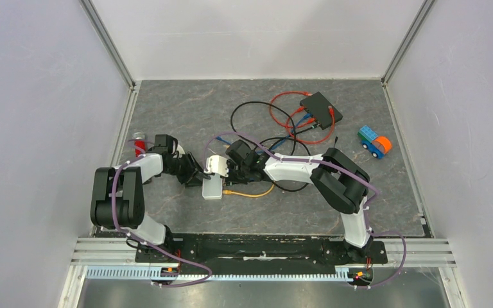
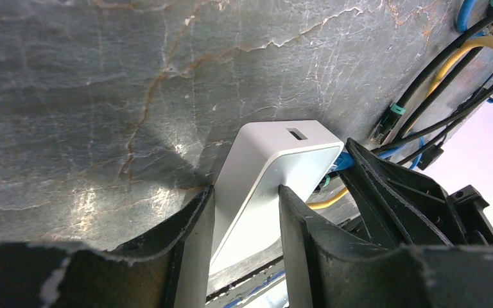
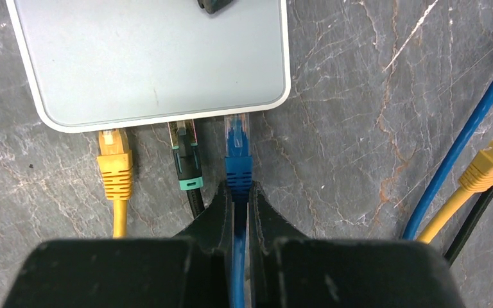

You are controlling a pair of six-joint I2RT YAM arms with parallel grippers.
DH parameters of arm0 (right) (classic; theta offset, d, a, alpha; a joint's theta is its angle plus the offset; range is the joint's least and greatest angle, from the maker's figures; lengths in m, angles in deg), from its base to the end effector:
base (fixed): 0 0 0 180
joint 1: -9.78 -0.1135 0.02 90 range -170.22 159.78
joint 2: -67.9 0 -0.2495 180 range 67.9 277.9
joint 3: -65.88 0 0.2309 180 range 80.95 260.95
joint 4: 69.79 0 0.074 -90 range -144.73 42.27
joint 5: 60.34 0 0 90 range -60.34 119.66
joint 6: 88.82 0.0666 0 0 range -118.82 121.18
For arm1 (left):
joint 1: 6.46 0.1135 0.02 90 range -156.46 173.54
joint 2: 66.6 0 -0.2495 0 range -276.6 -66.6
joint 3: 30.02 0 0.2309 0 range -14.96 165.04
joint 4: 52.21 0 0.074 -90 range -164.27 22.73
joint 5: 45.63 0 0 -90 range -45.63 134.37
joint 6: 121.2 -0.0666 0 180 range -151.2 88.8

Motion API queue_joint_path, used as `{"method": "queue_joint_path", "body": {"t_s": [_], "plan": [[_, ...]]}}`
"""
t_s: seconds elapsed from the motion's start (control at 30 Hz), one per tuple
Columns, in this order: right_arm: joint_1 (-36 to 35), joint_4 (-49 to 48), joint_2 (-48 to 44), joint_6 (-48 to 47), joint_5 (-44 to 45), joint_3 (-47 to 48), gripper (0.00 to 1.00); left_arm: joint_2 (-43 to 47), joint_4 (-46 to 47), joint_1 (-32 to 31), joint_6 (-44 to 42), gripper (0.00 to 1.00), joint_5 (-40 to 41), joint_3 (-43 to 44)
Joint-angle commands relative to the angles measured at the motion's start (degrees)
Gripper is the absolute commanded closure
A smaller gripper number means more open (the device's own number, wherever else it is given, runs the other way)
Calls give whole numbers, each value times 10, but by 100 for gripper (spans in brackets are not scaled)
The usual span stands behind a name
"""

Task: Insert the plug into the switch port
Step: Insert the connector into the switch port.

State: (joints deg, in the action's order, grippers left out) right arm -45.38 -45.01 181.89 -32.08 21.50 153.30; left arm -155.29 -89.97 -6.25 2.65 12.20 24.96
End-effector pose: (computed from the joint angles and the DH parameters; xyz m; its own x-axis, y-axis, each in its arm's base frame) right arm 0.2295 0.3463 0.1289 0.1003 -0.8062 -0.5830 -0.9664 0.0605 -0.2498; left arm 0.2479 -0.0346 0.1112 -0.8800 -0.4747 0.0173 -0.3902 0.7016 -0.5963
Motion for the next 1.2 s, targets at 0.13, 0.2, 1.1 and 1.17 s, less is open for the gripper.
{"method": "queue_joint_path", "body": {"t_s": [0.13, 0.2, 1.1, 1.17], "plan": [[-3, -55, 13, -23, -45, -24, 100, -22, -20, -4, -52, 54, -9, 37], [0, -57, 13, -23, -45, -30, 100, -20, -26, -4, -56, 54, 5, 42], [28, -72, 34, -45, -121, -45, 100, -66, -52, -4, -97, 53, 17, 97], [28, -69, 41, -41, -106, -39, 100, -72, -50, -4, -97, 54, 7, 94]]}}
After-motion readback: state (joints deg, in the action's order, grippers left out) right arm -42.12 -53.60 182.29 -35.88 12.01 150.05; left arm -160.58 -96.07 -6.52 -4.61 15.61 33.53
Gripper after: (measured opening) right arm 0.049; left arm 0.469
